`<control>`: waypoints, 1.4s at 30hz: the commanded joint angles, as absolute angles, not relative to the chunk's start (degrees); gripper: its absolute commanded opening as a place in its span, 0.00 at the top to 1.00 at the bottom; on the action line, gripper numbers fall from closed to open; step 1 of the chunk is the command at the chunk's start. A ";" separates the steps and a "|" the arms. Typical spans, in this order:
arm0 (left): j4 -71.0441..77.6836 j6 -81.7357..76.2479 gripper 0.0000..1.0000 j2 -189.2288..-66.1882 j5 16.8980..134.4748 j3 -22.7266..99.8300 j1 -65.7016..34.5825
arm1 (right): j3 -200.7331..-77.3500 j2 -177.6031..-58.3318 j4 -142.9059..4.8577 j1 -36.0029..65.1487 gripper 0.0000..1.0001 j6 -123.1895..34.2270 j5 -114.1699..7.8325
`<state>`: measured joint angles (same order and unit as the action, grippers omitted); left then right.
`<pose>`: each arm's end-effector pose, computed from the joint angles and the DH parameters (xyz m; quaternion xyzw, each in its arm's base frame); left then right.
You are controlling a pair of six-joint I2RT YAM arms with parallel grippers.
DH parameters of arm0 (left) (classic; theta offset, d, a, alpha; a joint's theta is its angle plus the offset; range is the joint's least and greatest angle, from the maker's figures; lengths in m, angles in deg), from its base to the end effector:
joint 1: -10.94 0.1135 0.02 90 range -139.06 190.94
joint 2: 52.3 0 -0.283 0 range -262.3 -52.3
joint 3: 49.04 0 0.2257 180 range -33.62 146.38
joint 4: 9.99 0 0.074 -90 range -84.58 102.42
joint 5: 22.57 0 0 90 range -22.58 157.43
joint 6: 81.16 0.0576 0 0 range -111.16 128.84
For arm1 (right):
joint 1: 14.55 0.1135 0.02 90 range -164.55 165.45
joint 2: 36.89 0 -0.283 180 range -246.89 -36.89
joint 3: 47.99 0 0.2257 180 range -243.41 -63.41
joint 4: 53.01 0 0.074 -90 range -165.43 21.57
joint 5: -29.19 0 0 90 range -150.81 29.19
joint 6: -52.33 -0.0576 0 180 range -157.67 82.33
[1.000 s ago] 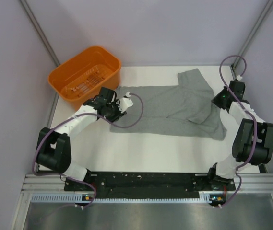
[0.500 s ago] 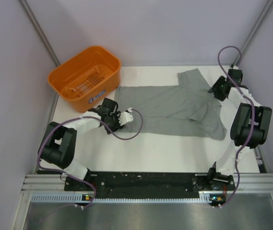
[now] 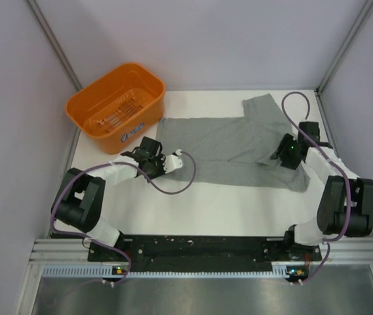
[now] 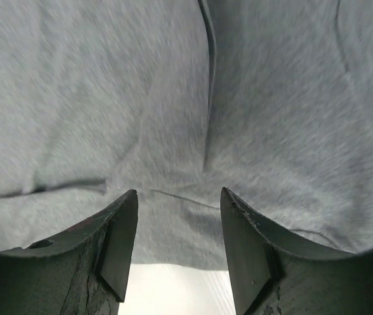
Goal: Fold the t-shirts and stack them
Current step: Fold the flattened tshirt in 1/3 of the way
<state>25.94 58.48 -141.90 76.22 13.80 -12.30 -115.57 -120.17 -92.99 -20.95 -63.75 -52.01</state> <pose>0.2535 -0.1184 0.1785 0.5900 0.7687 -0.0187 0.2462 0.2772 -0.0222 0.2254 0.2447 0.9210 0.1225 0.2773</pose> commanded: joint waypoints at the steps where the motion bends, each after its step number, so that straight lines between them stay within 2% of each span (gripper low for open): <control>1: 26.34 58.76 1.00 -139.76 76.30 11.12 -12.79 | -114.21 -121.34 -90.93 -19.56 0.47 -65.09 -49.47; 11: 26.69 57.79 1.00 -139.23 75.60 10.94 -13.58 | -115.53 -129.08 -87.24 -19.56 0.51 -65.09 -49.39; 12: 26.87 57.79 1.00 -139.23 75.51 11.12 -13.58 | -115.53 -129.34 -86.98 -19.65 0.54 -65.09 -49.04; 15: 27.04 57.88 1.00 -139.05 75.34 11.29 -13.58 | -115.96 -129.18 -86.71 -19.56 0.76 -64.91 -49.82; 18: 27.22 57.88 1.00 -139.05 75.34 11.47 -13.67 | -116.40 -127.42 -87.15 -19.56 0.93 -64.21 -51.22; 22: 27.40 57.79 1.00 -139.66 75.34 11.82 -13.67 | -117.46 -126.80 -89.17 -19.56 0.94 -62.72 -51.93; 25: 27.66 57.79 1.00 -139.93 75.25 12.17 -13.76 | -117.64 -126.80 -89.87 -19.56 1.00 -61.84 -51.93; 34: 28.01 57.70 1.00 -140.72 75.07 12.70 -13.93 | -122.55 -124.51 -93.21 -16.49 1.00 -60.43 -53.78; 42: 28.45 57.79 1.00 -140.63 74.72 12.53 -14.11 | -130.63 -131.18 -91.81 -13.34 1.00 -60.87 -50.18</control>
<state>25.87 58.42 -140.22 74.76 12.03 -13.68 -124.90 -127.84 -93.53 -15.59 -61.22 -51.92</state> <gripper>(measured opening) 0.018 0.004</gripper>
